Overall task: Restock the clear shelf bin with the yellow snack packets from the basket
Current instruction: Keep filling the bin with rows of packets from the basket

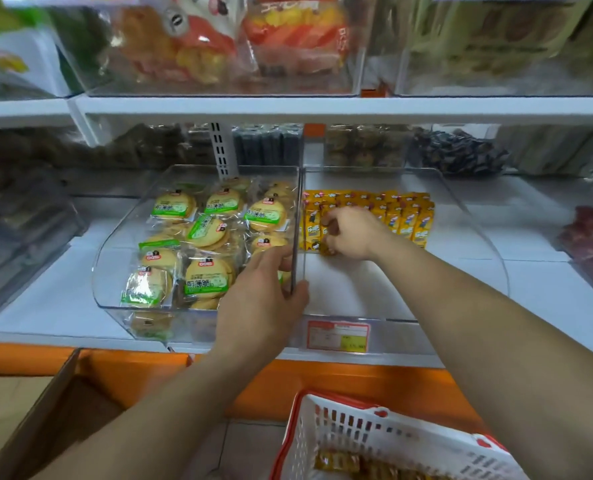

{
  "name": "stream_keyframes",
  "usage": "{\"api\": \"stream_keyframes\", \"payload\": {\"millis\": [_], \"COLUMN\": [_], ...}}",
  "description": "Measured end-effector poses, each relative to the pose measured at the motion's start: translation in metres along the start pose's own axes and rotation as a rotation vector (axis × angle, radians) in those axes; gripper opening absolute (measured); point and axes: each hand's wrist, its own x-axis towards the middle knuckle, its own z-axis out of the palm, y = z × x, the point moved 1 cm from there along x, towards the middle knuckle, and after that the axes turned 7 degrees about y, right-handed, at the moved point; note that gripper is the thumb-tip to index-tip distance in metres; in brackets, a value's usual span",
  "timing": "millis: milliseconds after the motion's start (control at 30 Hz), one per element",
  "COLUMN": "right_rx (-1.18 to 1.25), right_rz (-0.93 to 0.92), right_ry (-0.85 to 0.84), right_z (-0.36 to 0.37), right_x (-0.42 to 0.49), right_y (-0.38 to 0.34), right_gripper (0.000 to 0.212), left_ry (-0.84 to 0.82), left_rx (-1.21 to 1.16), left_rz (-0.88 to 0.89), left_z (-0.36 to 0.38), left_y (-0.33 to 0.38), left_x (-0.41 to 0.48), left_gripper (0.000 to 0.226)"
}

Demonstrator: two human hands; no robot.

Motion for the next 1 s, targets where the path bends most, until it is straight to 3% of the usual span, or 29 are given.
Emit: {"api": "stream_keyframes", "payload": {"millis": [200, 367, 433, 500, 633, 767, 867, 1000], "right_rx": [-0.002, 0.023, 0.023, 0.037, 0.026, 0.029, 0.026, 0.077], "right_rz": [-0.019, -0.086, -0.126, -0.154, -0.131, -0.067, -0.009, 0.127], "right_ry": [-0.088, -0.004, 0.024, 0.057, 0.100, -0.031, -0.169, -0.367], "right_z": [-0.004, -0.044, -0.064, -0.083, -0.103, -0.077, -0.036, 0.037], "right_x": [-0.011, -0.068, -0.102, -0.140, -0.212, -0.262, -0.291, -0.320], "right_y": [-0.004, -0.006, -0.006, -0.002, 0.013, 0.036, 0.056, 0.081], "right_gripper": [0.053, 0.034, 0.035, 0.033, 0.027, 0.024, 0.025, 0.025], "left_ry": [-0.025, -0.051, 0.000, 0.005, -0.276, -0.609, -0.782, -0.900], "left_rx": [-0.008, -0.097, -0.033, 0.019, 0.140, 0.369, 0.427, 0.367], "left_rz": [-0.025, -0.119, -0.049, 0.070, 0.287, 0.368, 0.271, -0.042], "left_z": [-0.003, -0.022, -0.034, -0.046, -0.044, 0.003, 0.053, 0.111], "left_y": [-0.002, 0.016, 0.029, 0.049, 0.084, 0.089, 0.061, -0.001], "left_x": [0.000, 0.003, 0.001, -0.008, -0.045, -0.088, -0.119, -0.156], "left_gripper": [0.042, 0.052, 0.056, 0.045, 0.011, 0.014, 0.023, 0.035]}}
